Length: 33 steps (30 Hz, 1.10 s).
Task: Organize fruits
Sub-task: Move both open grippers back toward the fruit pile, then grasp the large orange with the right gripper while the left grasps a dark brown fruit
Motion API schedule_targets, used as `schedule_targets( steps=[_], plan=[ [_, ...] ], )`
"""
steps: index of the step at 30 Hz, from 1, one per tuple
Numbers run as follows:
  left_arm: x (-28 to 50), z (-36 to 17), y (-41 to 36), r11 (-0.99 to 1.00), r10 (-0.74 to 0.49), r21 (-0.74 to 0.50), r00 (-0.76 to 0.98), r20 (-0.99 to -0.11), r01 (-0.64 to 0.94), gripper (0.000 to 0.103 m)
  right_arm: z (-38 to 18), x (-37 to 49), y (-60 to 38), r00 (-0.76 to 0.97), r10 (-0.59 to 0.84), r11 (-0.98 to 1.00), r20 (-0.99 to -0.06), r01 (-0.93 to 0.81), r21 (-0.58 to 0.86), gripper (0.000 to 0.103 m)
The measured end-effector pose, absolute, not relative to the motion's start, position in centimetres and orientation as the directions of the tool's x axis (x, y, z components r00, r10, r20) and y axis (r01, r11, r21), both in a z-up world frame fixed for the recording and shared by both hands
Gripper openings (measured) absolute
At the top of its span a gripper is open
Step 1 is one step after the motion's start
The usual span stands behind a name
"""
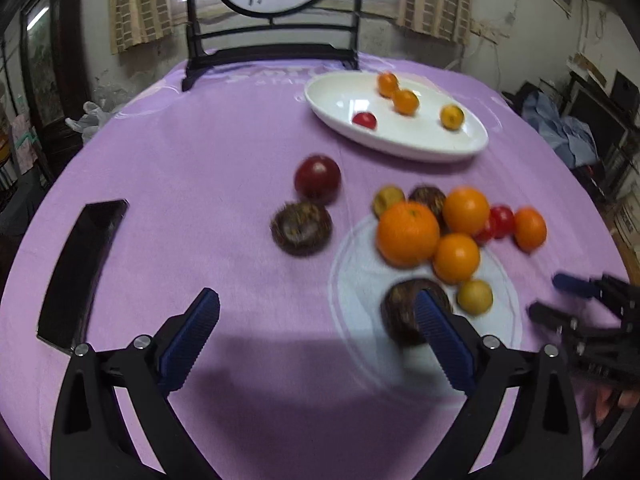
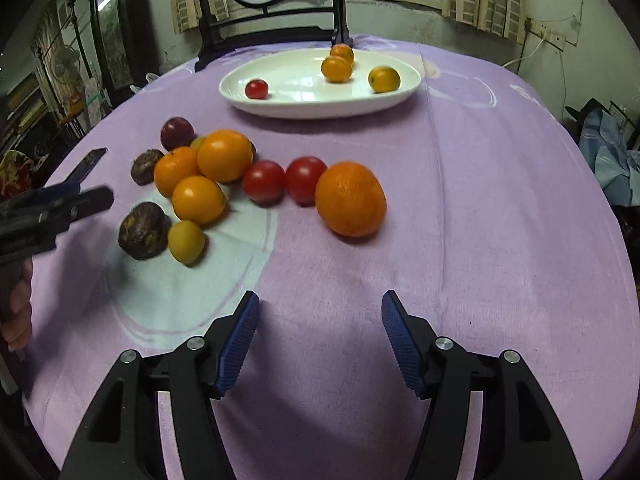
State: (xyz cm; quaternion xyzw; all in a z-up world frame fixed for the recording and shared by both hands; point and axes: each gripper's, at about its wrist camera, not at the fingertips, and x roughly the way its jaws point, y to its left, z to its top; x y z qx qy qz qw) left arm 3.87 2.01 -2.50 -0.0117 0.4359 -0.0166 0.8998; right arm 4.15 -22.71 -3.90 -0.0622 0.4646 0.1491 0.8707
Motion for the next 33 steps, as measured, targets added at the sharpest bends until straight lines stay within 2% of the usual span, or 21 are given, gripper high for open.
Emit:
schedule_targets(
  steps=[11, 12, 14, 16, 23, 28, 29, 31, 33],
  plan=[
    [3.6, -3.4, 1.8, 0.998, -0.057, -0.043, 0.601, -0.797, 0.039, 0.096, -4.0, 8.8, -22.2, 0.523, 0.152, 0.962, -0.838, -0.272, 0.004, 0.064],
    [3.7, -3.4, 1.7, 0.998, -0.061, -0.044, 0.596, -0.8, 0.042, 0.096, -4.0, 9.3, -22.1, 0.523, 0.155, 0.963, -0.838, -0.271, 0.009, 0.062],
    [3.7, -3.5, 1.6, 0.998, -0.063, -0.044, 0.59, -0.805, 0.047, 0.096, -3.9, 10.1, -21.9, 0.524, 0.157, 0.963, -0.837, -0.269, 0.012, 0.049],
    [3.8, -3.5, 1.6, 0.998, -0.063, -0.043, 0.588, -0.806, 0.048, 0.096, -3.8, 10.6, -21.7, 0.521, 0.169, 0.961, -0.837, -0.277, 0.022, 0.043],
    [4.5, -4.1, 0.9, 0.991, -0.131, -0.107, 0.538, -0.833, 0.075, 0.096, -2.9, 9.0, -22.5, 0.539, 0.22, 0.958, -0.813, -0.277, 0.076, 0.042],
    [4.8, -4.3, -0.9, 0.99, -0.127, -0.075, 0.535, -0.835, 0.119, 0.096, -2.1, 7.4, -23.1, 0.55, 0.246, 0.953, -0.798, -0.288, 0.095, 0.042],
    [4.9, -4.4, -1.3, 0.988, -0.134, -0.07, 0.532, -0.836, 0.139, 0.095, -2.0, 7.2, -23.1, 0.552, 0.252, 0.951, -0.795, -0.292, 0.098, 0.042],
    [5.2, -4.6, -2.1, 0.985, -0.136, -0.056, 0.522, -0.842, 0.166, 0.083, -1.7, 6.6, -23.2, 0.56, 0.262, 0.948, -0.786, -0.302, 0.1, 0.042],
    [5.6, -4.8, -2.9, 0.985, -0.1, -0.01, 0.525, -0.845, 0.173, 0.082, -1.3, 6.1, -23.3, 0.567, 0.272, 0.945, -0.778, -0.31, 0.105, 0.042]
  ],
)
